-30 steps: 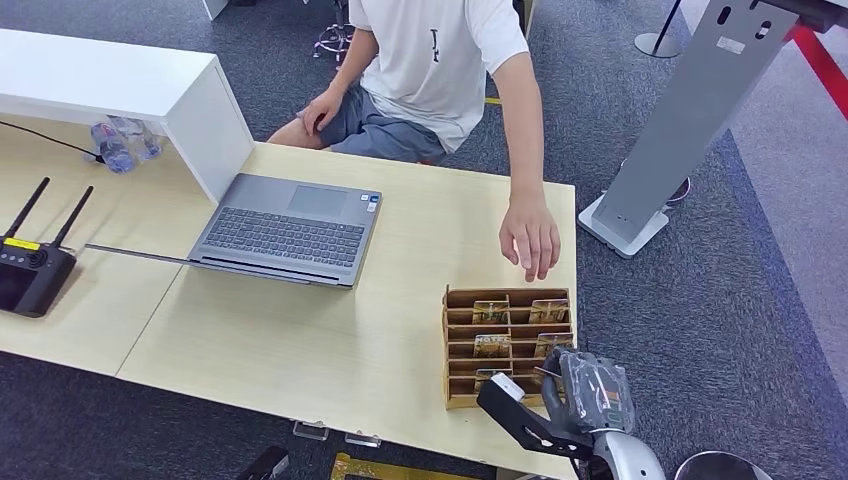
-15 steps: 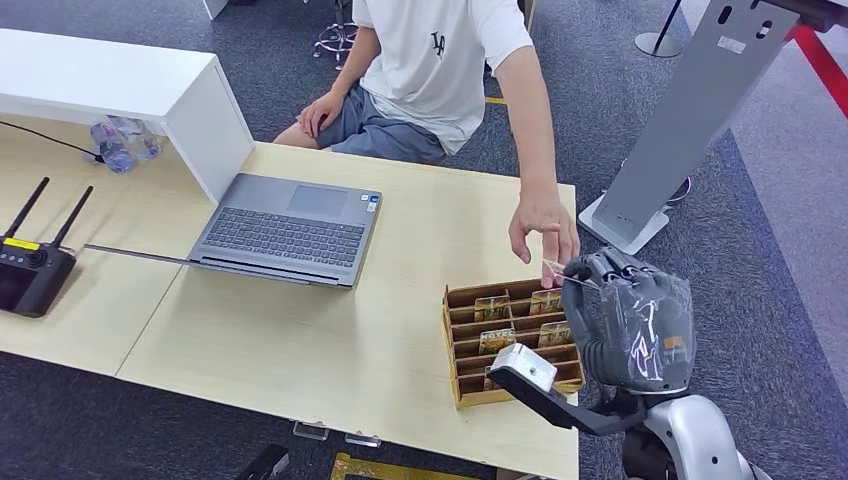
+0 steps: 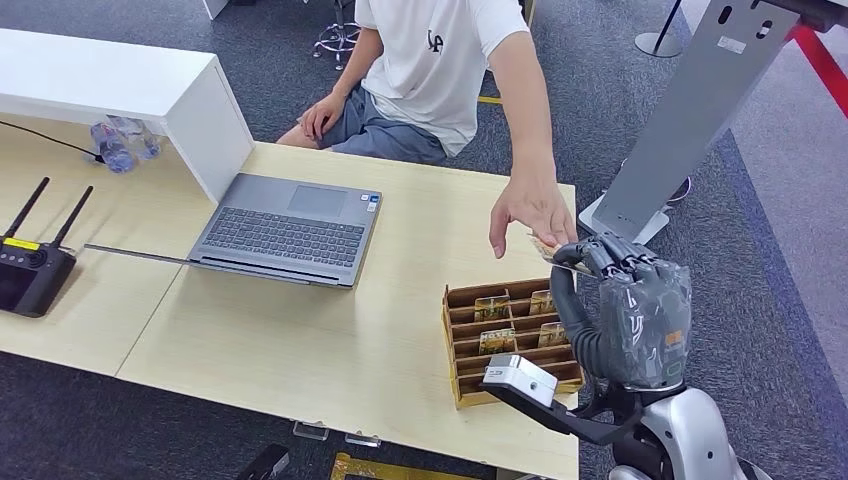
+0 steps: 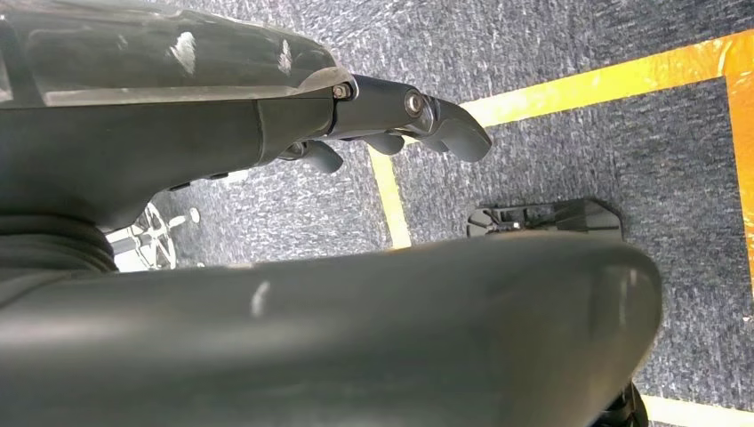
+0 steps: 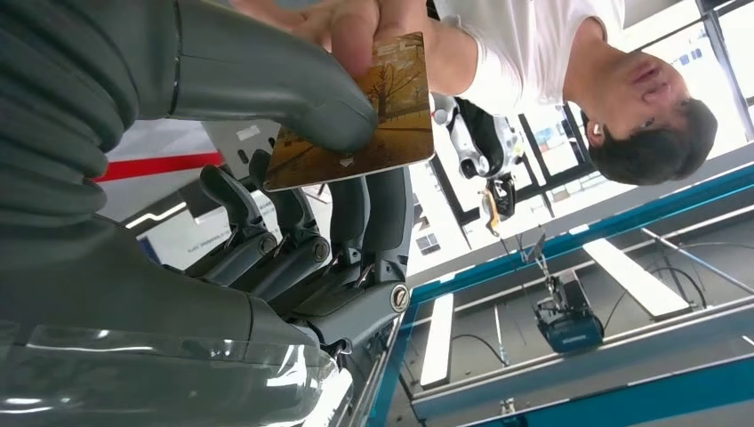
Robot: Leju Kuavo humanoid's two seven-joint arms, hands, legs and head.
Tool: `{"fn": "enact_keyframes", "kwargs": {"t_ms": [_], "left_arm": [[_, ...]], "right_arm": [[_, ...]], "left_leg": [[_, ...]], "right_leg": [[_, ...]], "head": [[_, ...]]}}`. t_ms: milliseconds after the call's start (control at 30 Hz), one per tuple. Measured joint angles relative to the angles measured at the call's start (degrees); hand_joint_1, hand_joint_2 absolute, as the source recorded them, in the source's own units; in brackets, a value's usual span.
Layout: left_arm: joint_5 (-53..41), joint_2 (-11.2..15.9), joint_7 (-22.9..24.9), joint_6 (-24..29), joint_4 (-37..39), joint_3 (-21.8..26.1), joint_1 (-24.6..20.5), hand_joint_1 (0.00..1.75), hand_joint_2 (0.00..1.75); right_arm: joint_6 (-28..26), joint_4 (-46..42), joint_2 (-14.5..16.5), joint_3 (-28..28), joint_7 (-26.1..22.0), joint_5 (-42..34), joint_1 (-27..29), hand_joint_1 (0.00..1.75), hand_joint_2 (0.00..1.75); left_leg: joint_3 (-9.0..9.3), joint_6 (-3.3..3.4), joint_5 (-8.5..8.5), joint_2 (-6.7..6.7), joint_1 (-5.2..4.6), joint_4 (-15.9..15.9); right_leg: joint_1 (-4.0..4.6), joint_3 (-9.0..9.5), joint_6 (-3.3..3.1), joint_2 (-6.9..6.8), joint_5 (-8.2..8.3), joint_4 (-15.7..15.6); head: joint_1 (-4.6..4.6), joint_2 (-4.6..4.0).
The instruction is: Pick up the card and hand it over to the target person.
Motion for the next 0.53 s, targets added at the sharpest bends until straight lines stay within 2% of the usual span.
{"fn": "enact_keyframes", "kwargs": {"t_ms": [67, 200, 300, 533], "left_arm": [[-0.1, 0.0, 0.1, 0.0, 0.0, -0.1, 0.0, 0.00, 0.00], [-0.2, 0.2, 0.2, 0.1, 0.0, -0.4, 0.0, 0.00, 0.00], [0.3, 0.3, 0.4, 0.5, 0.0, 0.0, 0.0, 0.00, 0.00], [0.9, 0.4, 1.1, 0.9, 0.0, 0.3, 0.1, 0.00, 0.00]], "right_arm": [[-0.1, 0.7, 0.2, 0.0, 0.0, -0.2, 0.1, 1.52, 1.75], [0.3, 1.6, 0.4, -0.2, -0.2, -1.6, 0.5, 0.00, 1.75], [1.7, 1.9, 0.6, -0.7, -1.0, -7.5, 1.1, 0.00, 1.75], [0.3, 2.7, -0.4, -5.0, -6.7, -32.6, 5.6, 0.00, 1.75]], "left_leg": [[-0.01, 0.00, 0.01, 0.00, 0.00, 0.0], [-0.01, -0.01, 0.00, -0.02, 0.00, 0.0], [-0.01, -0.01, 0.00, -0.05, 0.01, 0.0], [-0.01, 0.01, 0.00, -0.16, 0.03, 0.0]], "right_leg": [[0.00, 0.00, 0.01, 0.00, 0.01, 0.0], [0.00, 0.00, 0.00, -0.02, 0.00, 0.0], [0.01, 0.01, 0.00, -0.04, -0.01, 0.0], [0.03, 0.06, 0.00, -0.17, -0.04, 0.0]], "head": [[0.00, 0.00], [0.00, 0.00], [0.00, 0.00], [0.00, 0.00]]}}
